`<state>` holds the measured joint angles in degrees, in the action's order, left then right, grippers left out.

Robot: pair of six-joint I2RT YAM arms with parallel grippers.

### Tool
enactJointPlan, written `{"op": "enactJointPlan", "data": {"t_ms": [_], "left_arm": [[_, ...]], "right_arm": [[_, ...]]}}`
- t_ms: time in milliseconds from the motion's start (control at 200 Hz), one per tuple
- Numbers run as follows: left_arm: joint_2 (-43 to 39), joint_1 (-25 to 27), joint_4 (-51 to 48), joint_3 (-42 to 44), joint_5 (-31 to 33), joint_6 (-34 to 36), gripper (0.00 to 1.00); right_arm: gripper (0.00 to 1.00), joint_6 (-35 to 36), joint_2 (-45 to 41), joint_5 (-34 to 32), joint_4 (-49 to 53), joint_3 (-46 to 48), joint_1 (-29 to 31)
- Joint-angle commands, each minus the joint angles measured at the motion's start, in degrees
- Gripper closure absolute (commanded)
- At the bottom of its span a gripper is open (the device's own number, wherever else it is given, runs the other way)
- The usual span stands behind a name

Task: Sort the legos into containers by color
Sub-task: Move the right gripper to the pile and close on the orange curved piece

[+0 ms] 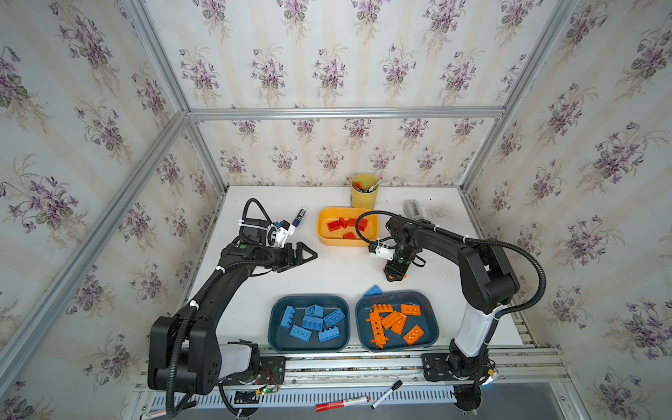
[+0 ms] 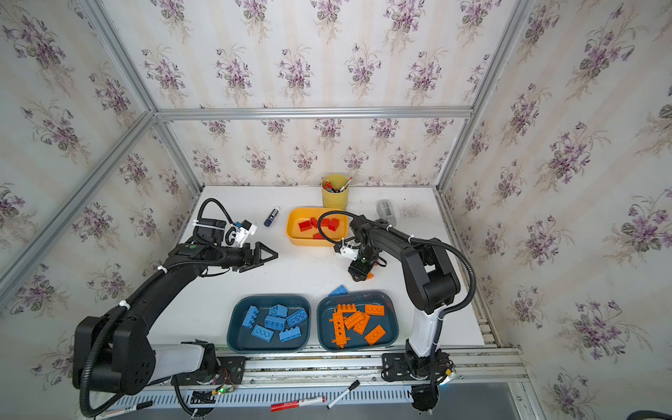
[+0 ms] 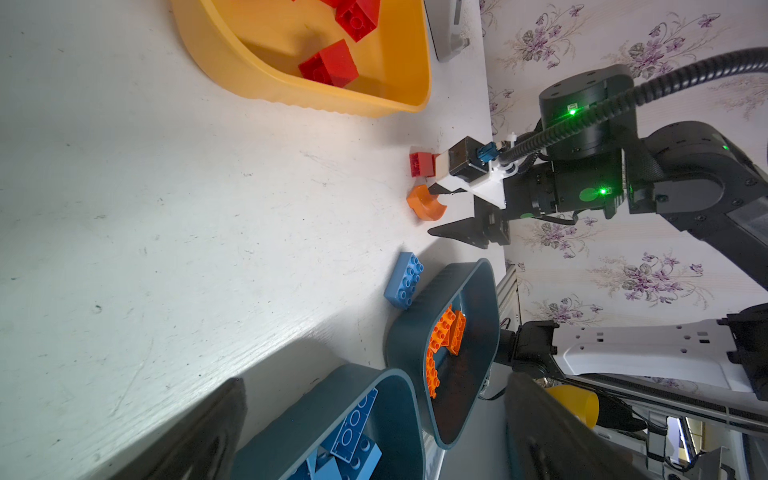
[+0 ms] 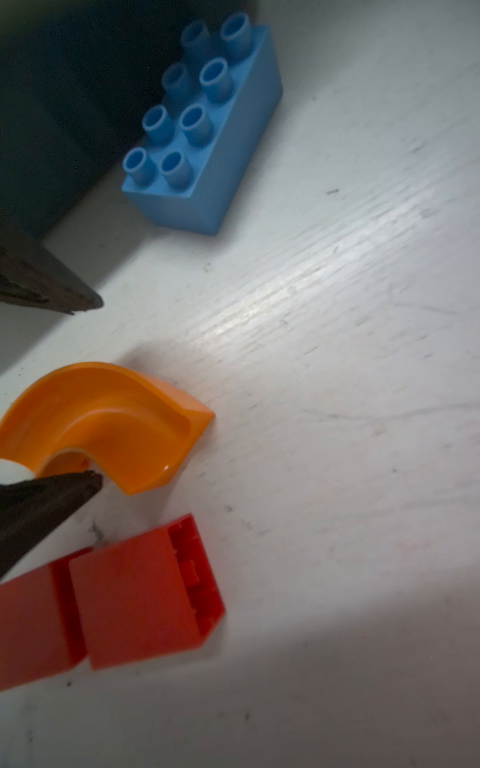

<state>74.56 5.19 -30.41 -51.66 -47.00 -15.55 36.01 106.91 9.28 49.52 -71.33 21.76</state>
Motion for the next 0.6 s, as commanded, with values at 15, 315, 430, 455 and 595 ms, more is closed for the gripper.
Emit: {"op": "enactJointPlan", "data": {"t_ms": [15,315,430,455,595], "left_arm": [[0.05,-0.01,0.36,-0.07,-0.27,1.26,0.01],[0.01,-0.01,0.36,-0.11,-0.2,1.23,0.01],[-0.03,-0.01,0.36,-0.04,-0.15,1.29,0.01],[-0.03,0.01,0.36,-0.02,-0.21,1.36,0.01],[0.05,-0.01,0.35,-0.2,-0.27,1.38,0.01]], "right_arm": [[0.42,0.73,1.05,0.11,1.68,-1.0,0.56],[0.7,0.2,1.83,-2.52,0.93,-1.26,1.02],[0.74,0.16,0.21,-2.1,1.33,-1.9,1.01],[0.74,0.08,-0.53,-2.01,1.5,-2.09,1.08],[0.73,-0.15,-5.95,-0.75,3.58,-3.77,1.01]]}}
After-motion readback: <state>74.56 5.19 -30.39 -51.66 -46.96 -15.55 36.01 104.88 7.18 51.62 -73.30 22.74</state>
